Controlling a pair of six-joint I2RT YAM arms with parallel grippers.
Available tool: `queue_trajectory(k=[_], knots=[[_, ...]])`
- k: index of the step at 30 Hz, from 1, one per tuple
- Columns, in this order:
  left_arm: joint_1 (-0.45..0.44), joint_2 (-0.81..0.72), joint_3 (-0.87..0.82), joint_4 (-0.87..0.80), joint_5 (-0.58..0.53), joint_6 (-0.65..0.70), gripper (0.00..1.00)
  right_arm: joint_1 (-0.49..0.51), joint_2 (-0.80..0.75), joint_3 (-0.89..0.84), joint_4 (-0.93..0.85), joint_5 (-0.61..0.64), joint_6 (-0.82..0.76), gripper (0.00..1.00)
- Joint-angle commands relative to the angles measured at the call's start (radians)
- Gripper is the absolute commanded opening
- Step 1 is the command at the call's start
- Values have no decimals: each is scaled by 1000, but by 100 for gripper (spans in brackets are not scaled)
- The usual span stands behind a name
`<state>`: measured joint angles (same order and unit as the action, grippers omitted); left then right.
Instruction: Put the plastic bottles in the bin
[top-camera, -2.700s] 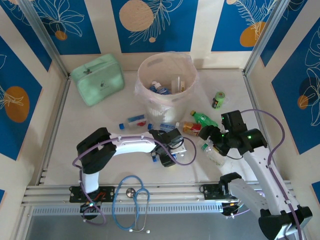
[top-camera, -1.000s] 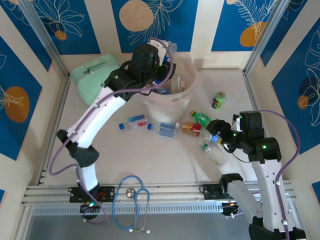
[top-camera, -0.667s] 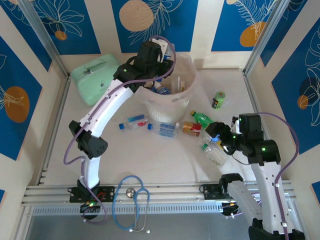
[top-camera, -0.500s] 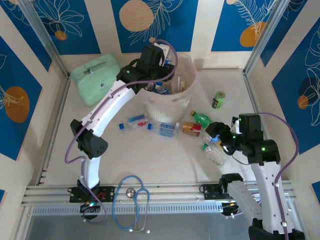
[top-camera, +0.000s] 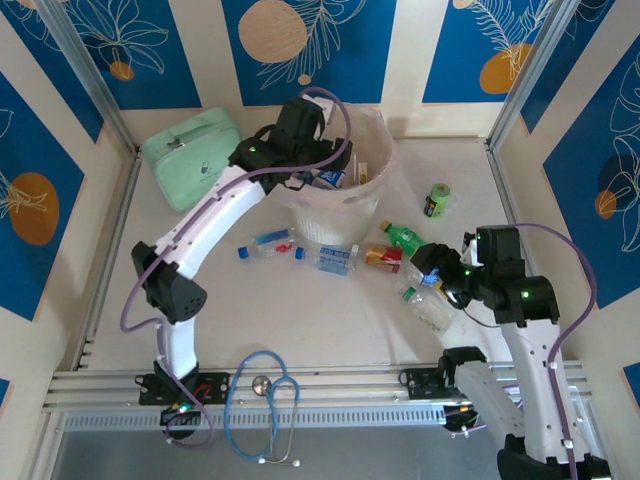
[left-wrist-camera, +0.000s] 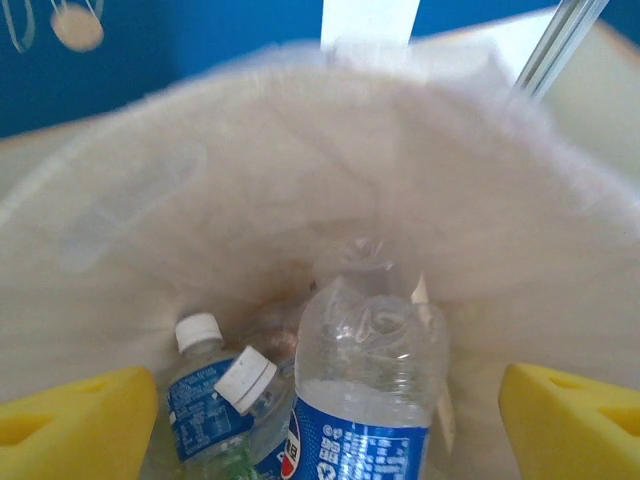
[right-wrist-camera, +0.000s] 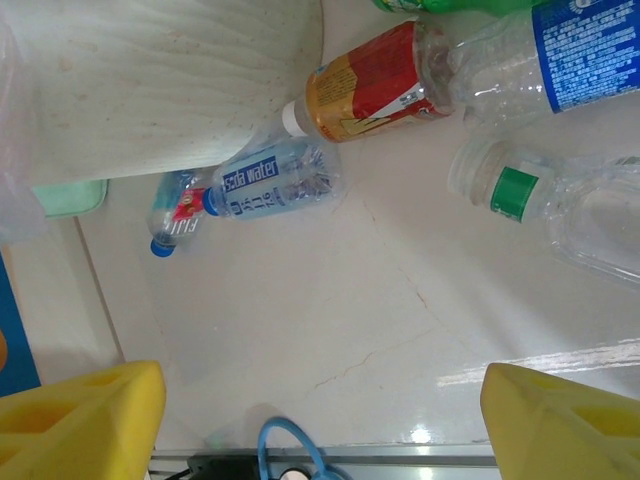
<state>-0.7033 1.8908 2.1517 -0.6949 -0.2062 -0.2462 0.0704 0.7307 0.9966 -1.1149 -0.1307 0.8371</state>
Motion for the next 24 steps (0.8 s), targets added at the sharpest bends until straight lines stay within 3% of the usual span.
queue_trajectory(k=[1,7,17,24], knots=[[-8,-136,10,58,24,-41,89,-4,16,22,-4,10,-18,84],[-18,-313,-137,78,57,-76,87,-6,29,27,12,37,-20,84],[-15,-741,-753,36,89,-205,87,-39,93,-10,39,97,-53,86],[-4,-997,-1119,47,31,-424,85,-86,148,-62,86,108,-66,86]])
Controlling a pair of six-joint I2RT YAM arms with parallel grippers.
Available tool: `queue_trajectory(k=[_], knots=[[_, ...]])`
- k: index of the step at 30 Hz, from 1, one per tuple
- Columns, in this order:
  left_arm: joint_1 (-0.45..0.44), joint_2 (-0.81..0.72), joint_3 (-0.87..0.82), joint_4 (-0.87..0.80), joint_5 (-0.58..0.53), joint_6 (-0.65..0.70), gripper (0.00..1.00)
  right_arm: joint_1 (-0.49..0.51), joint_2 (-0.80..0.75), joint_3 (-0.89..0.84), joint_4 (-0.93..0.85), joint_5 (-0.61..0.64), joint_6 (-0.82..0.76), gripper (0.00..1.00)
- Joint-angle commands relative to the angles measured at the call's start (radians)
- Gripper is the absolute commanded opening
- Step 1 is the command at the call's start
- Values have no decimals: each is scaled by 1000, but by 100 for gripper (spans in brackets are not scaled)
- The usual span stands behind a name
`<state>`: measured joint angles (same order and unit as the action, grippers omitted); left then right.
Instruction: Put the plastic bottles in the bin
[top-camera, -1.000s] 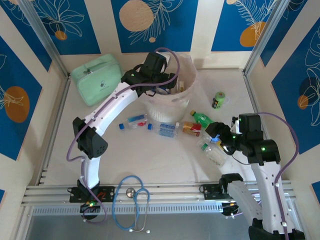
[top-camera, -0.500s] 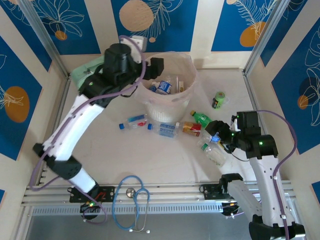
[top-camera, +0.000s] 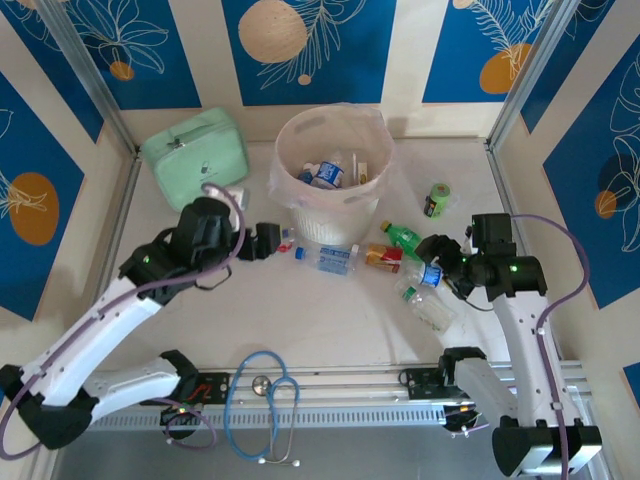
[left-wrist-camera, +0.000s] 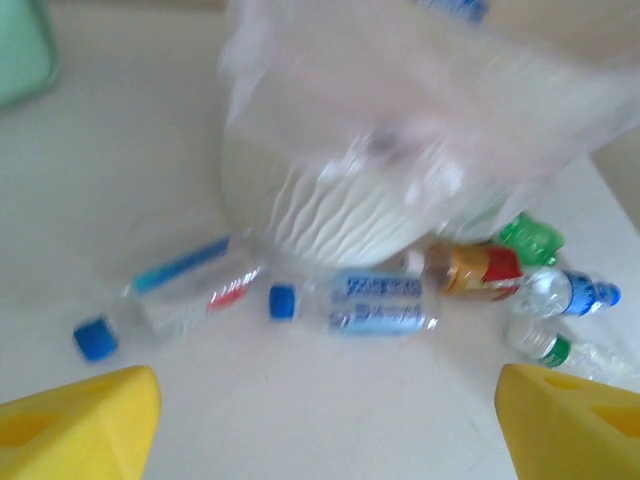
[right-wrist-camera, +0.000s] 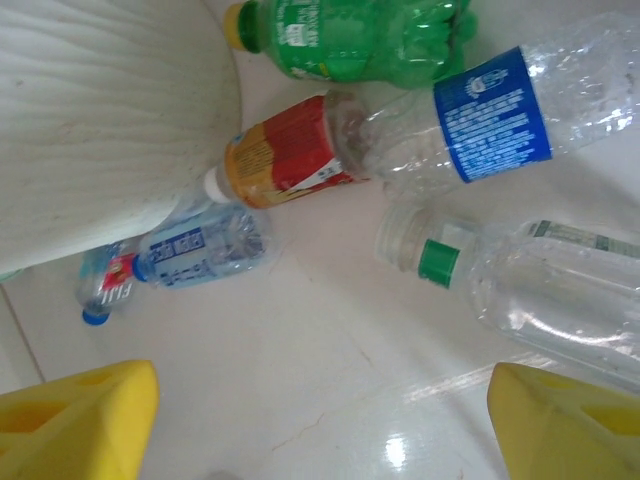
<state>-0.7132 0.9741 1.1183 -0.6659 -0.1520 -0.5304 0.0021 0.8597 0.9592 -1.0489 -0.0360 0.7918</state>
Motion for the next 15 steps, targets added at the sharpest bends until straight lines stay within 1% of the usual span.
queue_trajectory(k=[1,3,6,10,15], knots=[[7,-98,-130,42,-7,-169,85,-28,31,-25,17,19,-19,86],[8,-111,-188,82,32,-214,84,-46,59,-25,24,22,-27,86],[8,-87,-207,107,65,-239,83,-61,98,-10,23,71,-43,86],[8,-58,-191,119,74,-234,82,-71,142,-27,27,117,-16,86],[8,-55,-183,120,71,-225,83,-65,136,-130,46,154,16,87]])
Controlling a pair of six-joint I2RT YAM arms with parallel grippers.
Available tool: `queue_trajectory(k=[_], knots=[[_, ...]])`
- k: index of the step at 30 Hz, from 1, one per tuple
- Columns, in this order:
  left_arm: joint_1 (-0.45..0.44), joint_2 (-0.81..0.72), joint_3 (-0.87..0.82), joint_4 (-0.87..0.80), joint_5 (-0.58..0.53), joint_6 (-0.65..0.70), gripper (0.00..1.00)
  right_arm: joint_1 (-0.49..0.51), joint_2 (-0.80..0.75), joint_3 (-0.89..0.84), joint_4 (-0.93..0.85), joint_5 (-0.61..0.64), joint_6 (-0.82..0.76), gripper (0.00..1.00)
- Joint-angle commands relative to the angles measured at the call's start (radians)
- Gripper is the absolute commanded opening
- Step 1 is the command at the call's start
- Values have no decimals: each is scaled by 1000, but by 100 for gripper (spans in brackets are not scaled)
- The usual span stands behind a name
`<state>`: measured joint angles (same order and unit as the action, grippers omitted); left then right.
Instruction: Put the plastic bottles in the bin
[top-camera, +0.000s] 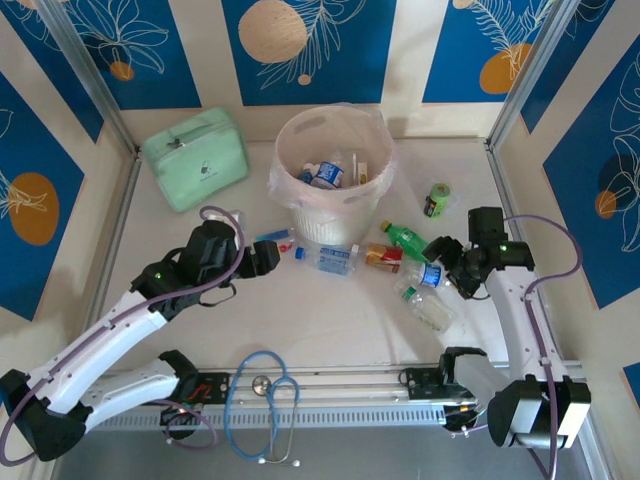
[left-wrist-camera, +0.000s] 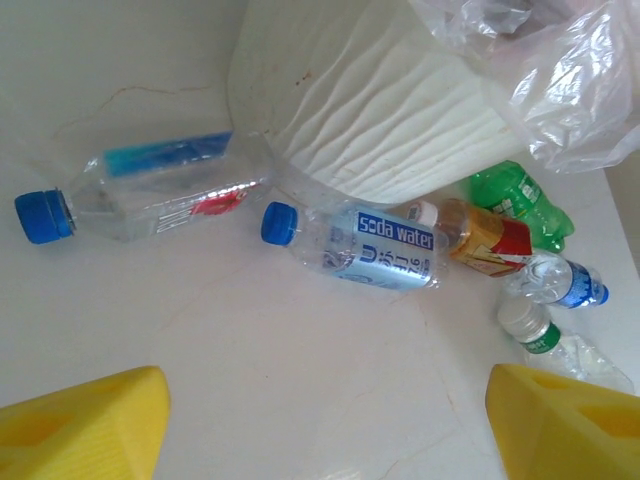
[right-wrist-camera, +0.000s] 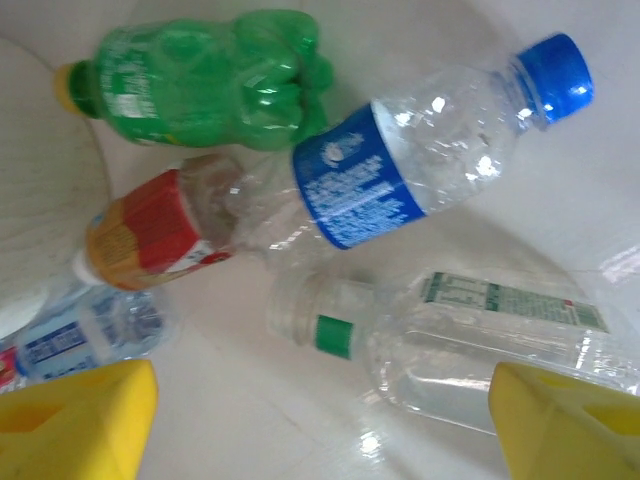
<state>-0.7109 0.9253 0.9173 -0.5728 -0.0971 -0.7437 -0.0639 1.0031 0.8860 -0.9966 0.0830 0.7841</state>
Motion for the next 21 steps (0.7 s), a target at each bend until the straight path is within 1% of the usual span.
queue_trajectory(k=[1,6,10,15,18,21], knots=[[5,-5,16,27,14,-11,83,1,-6,-77,-4,37,28,87],[7,0,12,34,25,-14,83,27,-12,-173,7,61,73,87],[7,6,14,45,36,-15,83,59,1,-197,18,77,90,87],[7,17,12,54,54,-18,82,113,-50,-217,35,106,109,88],[7,18,8,59,53,-18,82,146,-51,-235,61,58,109,88],[7,22,6,60,50,-16,82,215,-34,-242,77,11,121,87]])
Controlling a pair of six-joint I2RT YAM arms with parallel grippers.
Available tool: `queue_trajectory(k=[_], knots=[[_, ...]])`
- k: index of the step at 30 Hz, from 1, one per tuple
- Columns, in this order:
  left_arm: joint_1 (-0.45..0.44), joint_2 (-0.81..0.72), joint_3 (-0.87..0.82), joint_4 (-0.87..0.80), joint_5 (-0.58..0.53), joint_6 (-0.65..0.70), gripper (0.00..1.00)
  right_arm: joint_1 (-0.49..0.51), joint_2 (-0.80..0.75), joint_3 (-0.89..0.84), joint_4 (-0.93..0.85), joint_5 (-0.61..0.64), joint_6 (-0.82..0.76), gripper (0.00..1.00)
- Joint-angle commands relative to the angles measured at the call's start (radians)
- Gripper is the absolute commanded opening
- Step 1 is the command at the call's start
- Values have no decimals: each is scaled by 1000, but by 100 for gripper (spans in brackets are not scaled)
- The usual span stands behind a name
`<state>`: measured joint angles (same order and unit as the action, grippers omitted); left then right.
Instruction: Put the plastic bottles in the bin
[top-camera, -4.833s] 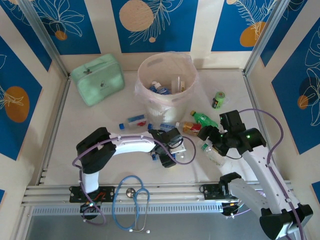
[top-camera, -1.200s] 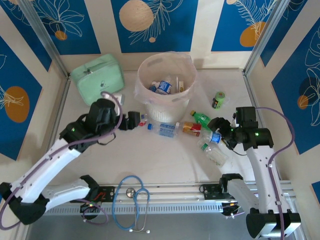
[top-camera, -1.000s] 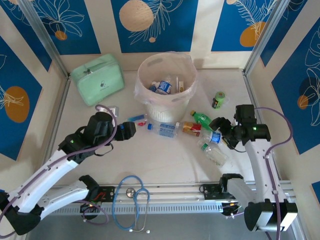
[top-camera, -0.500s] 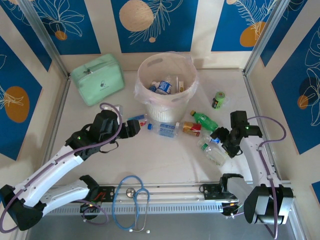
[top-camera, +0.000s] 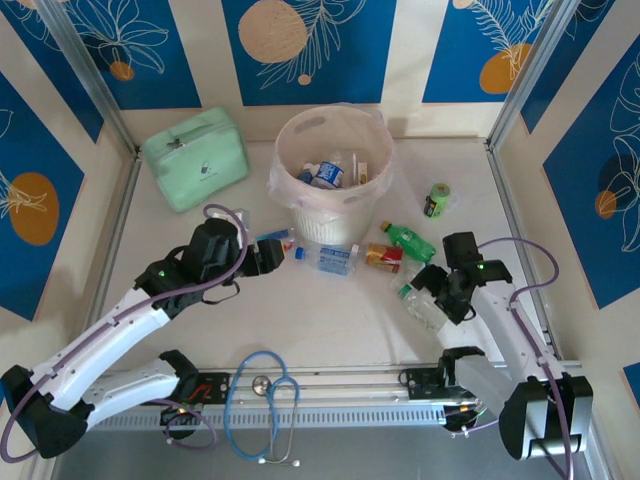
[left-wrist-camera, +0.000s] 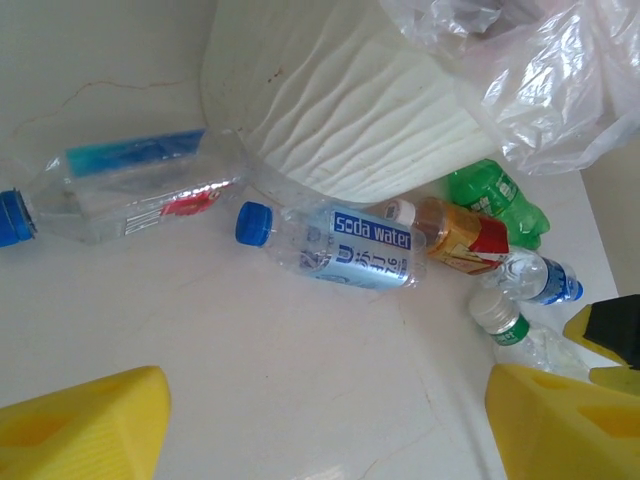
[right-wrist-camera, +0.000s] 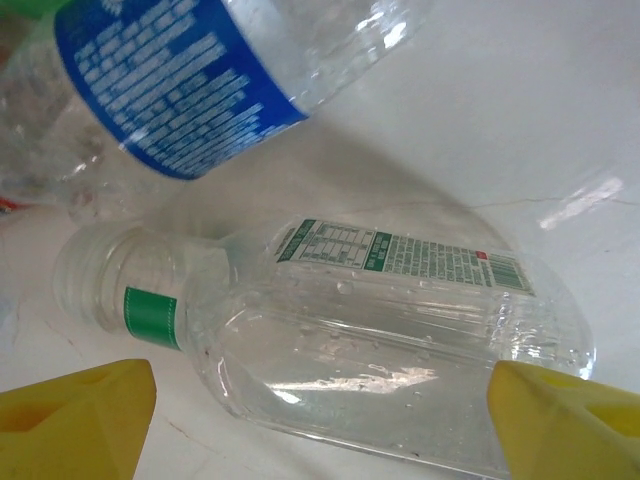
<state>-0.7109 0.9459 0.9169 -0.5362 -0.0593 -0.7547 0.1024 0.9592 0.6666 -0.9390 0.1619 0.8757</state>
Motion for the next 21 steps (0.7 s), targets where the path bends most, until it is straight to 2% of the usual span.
queue_trajectory(k=[1,5,9,14,21], knots=[[7,3,7,24,11,-5,82,72,10,-22,24,-90,34,87],[7,5,7,28,12,-5,82,192,6,-3,26,-142,78,87],[7,8,6,31,10,-5,82,299,16,47,0,-135,94,87],[7,11,7,33,10,-4,82,330,43,114,-60,-1,30,88],[7,7,5,29,6,-8,83,344,155,87,0,117,-62,88]])
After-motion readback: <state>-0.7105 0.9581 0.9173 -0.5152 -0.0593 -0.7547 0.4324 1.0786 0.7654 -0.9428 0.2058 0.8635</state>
